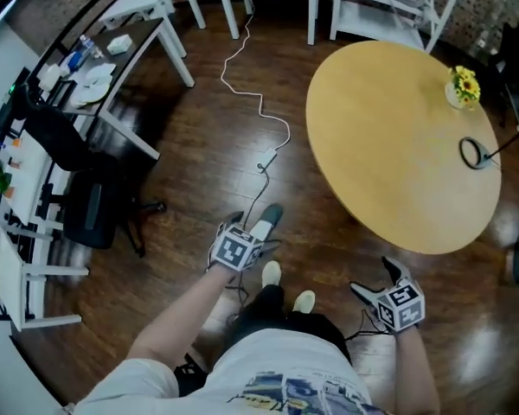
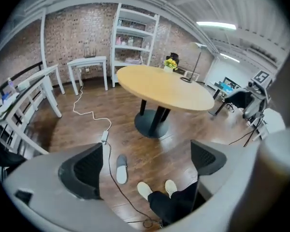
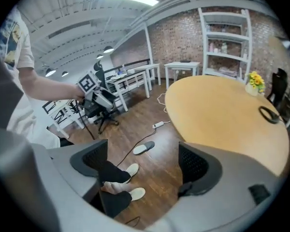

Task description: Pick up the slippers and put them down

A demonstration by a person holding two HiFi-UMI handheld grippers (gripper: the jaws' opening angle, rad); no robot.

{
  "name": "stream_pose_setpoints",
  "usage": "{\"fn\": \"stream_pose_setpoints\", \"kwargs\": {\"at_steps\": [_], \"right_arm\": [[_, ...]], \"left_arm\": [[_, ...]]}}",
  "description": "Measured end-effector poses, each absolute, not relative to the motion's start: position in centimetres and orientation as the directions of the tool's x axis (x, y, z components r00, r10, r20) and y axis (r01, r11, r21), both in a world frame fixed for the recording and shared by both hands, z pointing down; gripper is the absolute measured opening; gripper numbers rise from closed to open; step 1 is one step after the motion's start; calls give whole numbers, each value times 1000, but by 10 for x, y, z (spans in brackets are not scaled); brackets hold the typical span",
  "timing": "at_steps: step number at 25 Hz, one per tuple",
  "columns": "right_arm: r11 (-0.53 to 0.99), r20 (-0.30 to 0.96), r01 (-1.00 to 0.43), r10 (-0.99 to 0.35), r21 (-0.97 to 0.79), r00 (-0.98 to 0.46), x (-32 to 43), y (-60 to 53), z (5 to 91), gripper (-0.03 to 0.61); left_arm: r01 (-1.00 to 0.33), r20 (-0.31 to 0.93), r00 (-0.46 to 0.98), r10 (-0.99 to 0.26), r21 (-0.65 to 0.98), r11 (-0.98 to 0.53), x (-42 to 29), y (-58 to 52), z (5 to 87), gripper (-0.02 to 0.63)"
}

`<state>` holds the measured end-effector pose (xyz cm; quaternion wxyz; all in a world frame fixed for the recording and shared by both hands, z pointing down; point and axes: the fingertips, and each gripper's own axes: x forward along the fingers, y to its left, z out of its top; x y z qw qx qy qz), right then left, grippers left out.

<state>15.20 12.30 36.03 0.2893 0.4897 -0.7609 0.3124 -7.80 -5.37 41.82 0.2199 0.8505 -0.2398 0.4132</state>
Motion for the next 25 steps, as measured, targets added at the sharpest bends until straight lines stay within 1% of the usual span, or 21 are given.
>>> {"fn": "stream_pose_setpoints", "kwargs": {"at_steps": [6, 12, 18, 25], "right_arm": [[120, 691, -984, -700, -135, -180, 236, 214, 284, 471], [-65, 611, -985, -790, -161, -48, 283, 302, 248, 472], [-146, 597, -981, -801, -124, 44, 307, 362, 234, 471], [-179, 586, -974, -808, -136, 67, 306, 398, 229, 471]], "left_arm": [[-474, 744, 647, -168, 219, -853, -10, 37, 319, 560], [-379, 699, 704, -129, 215, -900, 44, 104, 265, 557], [-336, 695, 710, -110, 197, -921, 66, 143, 254, 557], [-322, 701, 705, -109, 180, -929, 71, 171, 243, 557]]}}
